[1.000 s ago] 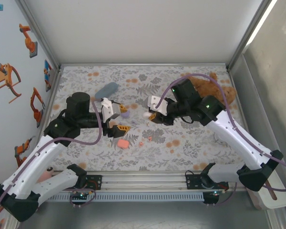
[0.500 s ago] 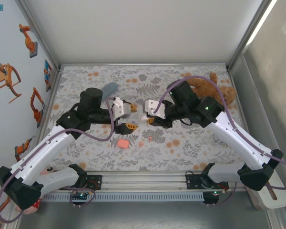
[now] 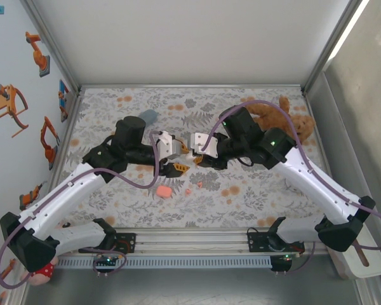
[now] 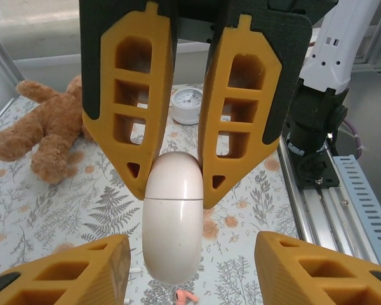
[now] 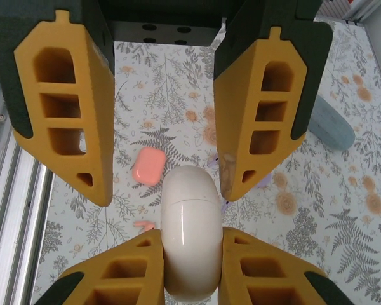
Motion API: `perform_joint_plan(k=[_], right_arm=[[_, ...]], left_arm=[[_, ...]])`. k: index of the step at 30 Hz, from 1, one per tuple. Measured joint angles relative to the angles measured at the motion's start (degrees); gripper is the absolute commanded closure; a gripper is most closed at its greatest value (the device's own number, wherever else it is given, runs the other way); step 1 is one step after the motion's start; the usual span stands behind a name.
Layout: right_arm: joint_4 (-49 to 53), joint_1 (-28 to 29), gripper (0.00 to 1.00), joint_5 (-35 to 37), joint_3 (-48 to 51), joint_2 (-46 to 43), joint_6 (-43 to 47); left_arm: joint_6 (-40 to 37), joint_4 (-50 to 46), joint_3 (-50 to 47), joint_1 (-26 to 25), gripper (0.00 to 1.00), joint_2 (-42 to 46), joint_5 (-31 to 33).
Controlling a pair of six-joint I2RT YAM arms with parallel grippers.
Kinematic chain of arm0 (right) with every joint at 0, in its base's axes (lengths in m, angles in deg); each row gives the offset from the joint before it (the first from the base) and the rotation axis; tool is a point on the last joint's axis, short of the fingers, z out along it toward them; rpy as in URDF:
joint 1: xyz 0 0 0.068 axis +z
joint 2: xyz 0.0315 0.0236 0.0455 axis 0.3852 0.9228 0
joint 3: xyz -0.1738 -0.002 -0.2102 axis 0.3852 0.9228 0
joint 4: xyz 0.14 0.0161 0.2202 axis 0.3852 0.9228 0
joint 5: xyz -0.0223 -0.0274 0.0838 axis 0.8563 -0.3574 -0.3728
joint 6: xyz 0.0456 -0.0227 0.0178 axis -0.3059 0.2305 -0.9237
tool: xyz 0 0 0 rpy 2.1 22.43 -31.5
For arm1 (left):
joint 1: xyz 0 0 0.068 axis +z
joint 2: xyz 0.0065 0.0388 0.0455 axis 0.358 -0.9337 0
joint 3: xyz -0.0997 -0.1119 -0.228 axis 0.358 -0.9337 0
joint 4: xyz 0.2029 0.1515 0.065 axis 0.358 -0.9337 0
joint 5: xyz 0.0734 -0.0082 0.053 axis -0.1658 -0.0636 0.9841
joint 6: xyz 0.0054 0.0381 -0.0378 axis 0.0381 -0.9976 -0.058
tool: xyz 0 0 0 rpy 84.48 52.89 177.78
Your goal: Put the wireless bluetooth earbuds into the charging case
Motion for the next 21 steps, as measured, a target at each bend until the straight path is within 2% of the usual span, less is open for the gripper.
perform_joint_plan(k=[16, 21], right_arm=[[0.0, 0.5, 0.94, 1.1, -0.2, 0.5, -0.1], [0.1, 0.5, 0.94, 1.2, -0.2, 0.5, -0.2]], left_arm=[[-0.9, 0.3, 1.6, -1.6, 0.63, -2.4, 1.5], [-1.4, 0.2, 1.7, -1.7, 0.64, -2.6, 2.3]])
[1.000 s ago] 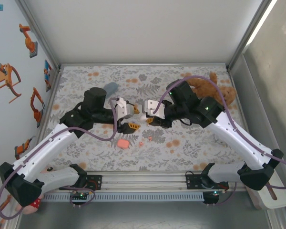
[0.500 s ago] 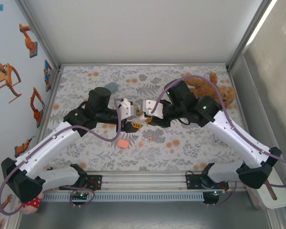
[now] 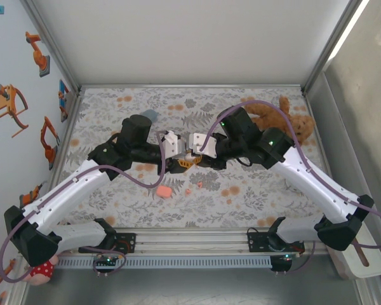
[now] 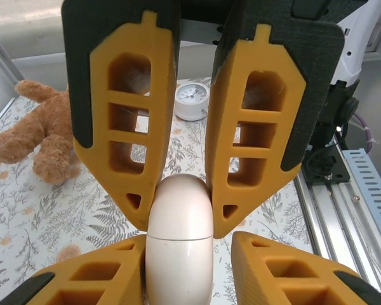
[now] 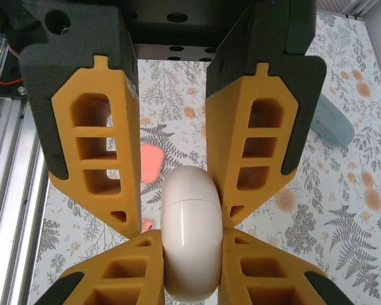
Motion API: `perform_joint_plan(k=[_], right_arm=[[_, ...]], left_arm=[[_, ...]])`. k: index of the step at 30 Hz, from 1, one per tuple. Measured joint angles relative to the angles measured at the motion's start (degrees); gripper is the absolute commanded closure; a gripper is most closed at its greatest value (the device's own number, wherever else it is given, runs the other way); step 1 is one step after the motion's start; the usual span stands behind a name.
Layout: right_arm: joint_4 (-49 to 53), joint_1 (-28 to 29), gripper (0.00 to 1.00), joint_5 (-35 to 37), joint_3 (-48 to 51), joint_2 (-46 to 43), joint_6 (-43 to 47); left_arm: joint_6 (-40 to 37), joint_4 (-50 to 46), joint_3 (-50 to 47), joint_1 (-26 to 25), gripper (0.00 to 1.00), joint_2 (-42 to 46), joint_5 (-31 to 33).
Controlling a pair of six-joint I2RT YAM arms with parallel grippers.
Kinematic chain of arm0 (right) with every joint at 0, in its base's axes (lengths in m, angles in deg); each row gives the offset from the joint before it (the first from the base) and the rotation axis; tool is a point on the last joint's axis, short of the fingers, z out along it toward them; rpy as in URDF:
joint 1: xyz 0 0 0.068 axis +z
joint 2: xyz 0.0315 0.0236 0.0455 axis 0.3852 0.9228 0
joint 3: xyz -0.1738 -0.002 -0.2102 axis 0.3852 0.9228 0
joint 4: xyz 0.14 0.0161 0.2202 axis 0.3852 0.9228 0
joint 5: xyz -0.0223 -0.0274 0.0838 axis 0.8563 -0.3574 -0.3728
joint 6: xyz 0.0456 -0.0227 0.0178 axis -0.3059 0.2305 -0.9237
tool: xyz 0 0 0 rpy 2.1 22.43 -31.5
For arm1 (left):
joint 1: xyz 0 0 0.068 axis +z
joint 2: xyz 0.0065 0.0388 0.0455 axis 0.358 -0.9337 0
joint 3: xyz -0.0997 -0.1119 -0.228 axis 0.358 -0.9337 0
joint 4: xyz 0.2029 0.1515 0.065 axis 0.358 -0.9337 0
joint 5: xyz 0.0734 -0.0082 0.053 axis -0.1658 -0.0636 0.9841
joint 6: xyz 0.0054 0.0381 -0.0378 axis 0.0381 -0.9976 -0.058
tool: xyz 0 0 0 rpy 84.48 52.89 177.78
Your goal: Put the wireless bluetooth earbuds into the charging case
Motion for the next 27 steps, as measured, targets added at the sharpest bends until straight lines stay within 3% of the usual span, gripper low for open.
perform_joint_plan(k=[10, 16, 21, 27], right_arm=[[0.3, 0.1, 0.94, 0.8, 0.0, 0.0, 0.0], [1.0, 0.2, 0.92, 0.6, 0.0, 0.0, -0.2], [1.3, 0.2, 0.78, 0.6, 0.0, -0.1, -0.5], [0.3, -0.9, 0.45, 1.0, 0.2, -1.8, -2.7]], left_arm=[[-1.2, -0.9, 0.1, -0.1, 0.69, 0.0, 1.6], [-1.4, -1.3, 0.2, -0.4, 0.83, 0.0, 2.1], [-1.6, -1.4, 0.2, -0.7, 0.89, 0.0, 2.5], [0.1, 3.0, -2.4, -0.8, 0.98, 1.9, 2.9]])
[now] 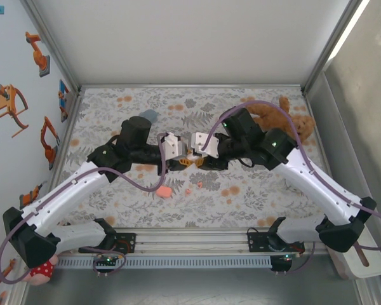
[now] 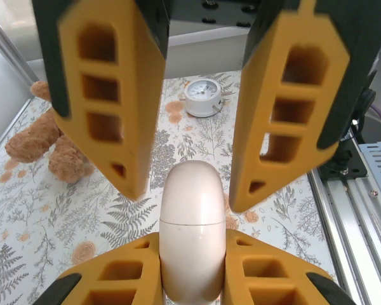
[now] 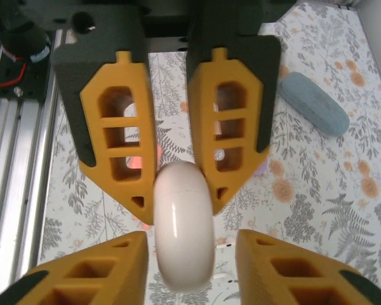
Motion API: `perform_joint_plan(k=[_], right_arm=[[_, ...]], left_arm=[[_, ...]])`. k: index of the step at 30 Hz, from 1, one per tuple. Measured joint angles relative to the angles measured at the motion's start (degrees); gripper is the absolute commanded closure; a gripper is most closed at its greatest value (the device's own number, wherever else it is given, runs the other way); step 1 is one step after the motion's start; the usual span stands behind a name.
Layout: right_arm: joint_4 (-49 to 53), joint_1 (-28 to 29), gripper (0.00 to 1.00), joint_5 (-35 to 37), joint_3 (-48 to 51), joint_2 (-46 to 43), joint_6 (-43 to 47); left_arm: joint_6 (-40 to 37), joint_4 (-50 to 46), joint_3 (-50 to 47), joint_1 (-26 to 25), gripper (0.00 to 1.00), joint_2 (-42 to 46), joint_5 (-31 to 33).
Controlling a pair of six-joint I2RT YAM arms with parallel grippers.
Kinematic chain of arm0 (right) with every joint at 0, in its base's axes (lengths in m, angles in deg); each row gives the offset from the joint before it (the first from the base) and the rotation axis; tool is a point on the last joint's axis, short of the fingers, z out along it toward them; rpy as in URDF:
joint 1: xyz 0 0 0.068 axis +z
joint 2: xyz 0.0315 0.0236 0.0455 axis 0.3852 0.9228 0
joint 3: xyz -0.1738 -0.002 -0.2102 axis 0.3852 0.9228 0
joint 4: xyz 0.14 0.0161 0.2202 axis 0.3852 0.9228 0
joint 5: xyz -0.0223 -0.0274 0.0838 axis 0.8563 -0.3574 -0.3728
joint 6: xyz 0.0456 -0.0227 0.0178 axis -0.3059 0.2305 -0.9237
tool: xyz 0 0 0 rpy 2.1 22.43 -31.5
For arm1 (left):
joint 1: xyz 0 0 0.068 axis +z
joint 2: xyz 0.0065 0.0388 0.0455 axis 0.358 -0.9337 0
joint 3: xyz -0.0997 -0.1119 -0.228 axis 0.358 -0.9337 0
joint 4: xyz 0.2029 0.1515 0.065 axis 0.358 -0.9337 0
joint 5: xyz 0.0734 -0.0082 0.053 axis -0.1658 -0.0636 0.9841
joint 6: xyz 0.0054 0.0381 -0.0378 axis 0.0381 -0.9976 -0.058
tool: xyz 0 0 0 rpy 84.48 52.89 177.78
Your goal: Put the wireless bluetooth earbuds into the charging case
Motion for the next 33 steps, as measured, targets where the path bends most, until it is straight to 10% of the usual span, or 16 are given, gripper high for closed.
perform_joint_plan(k=[10, 22, 33], right_arm=[[-14.6, -12.5, 0.04, -14.8, 12.6, -11.1, -9.4], [-44.7, -11.6, 0.02, -21.1, 28.7, -7.5, -28.9], [-51.2, -10.6, 0.12, -19.6, 26.5, -4.2, -31.8]], left_arm=[[18.4, 31.1, -22.4, 7.0, 1.0, 8.4, -0.4], [41.6, 75.4, -36.3, 10.7, 1.0, 2.7, -0.4], [51.1, 94.4, -36.0, 11.5, 1.0, -6.9, -3.6]])
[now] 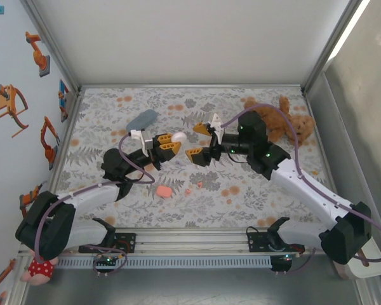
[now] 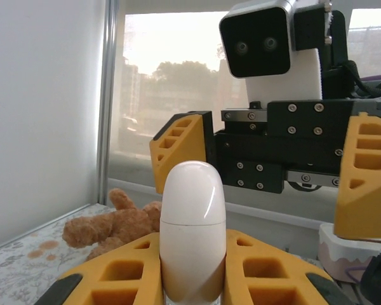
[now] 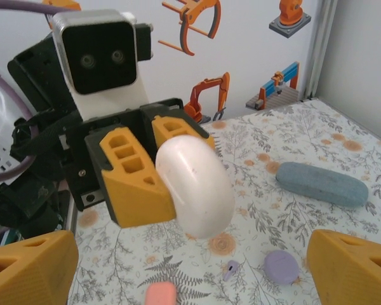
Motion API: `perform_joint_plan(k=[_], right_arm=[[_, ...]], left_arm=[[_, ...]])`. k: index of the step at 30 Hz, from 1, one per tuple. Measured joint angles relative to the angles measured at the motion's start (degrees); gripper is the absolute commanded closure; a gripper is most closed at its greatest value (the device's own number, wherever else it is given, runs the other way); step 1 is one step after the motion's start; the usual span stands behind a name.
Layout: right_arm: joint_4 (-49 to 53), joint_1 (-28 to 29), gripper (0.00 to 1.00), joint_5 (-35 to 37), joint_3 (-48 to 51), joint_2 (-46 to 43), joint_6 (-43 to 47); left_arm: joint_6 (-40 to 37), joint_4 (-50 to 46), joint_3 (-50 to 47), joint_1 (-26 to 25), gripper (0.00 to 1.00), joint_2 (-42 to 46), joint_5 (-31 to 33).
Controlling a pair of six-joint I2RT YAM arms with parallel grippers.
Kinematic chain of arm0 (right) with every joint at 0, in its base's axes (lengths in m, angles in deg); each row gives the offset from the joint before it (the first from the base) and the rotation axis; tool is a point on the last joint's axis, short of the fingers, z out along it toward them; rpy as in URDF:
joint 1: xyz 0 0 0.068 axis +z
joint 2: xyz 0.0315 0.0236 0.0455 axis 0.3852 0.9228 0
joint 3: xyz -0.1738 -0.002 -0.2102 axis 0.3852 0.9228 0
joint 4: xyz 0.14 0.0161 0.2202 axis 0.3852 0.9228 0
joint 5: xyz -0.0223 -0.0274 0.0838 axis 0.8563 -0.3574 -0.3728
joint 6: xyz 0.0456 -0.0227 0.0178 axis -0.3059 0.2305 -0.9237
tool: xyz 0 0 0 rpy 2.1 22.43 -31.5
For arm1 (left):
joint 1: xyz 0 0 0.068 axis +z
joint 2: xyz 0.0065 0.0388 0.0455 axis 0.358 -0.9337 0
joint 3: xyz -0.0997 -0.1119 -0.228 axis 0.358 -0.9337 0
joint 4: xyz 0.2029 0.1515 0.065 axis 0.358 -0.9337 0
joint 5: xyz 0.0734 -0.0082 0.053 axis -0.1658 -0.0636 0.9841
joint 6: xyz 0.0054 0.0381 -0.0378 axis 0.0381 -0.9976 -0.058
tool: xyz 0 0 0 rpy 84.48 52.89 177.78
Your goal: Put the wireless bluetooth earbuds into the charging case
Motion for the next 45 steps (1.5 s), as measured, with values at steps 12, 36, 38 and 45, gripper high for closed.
perform_joint_plan(k=[12, 36, 38, 45], right_arm=[[0.0, 0.0, 0.25, 3.1, -4.0, 3.4, -0.8], [1.0, -1.5, 0.29, 3.6, -9.2, 5.1, -3.3], [1.1, -1.5, 0.28, 3.5, -9.2, 4.9, -3.5], [3.6, -1.6, 0.27, 5.6, -9.1, -0.3, -4.9]], left_arm=[[1.7, 2.7, 1.1, 0.0, 1.0, -0.4, -2.7], [-0.9, -3.5, 1.8, 0.6, 1.0, 2.6, -3.4], [-1.1, -3.7, 1.8, 0.6, 1.0, 2.6, -3.5], [-2.9, -7.6, 1.7, 0.6, 1.0, 5.4, -3.3]])
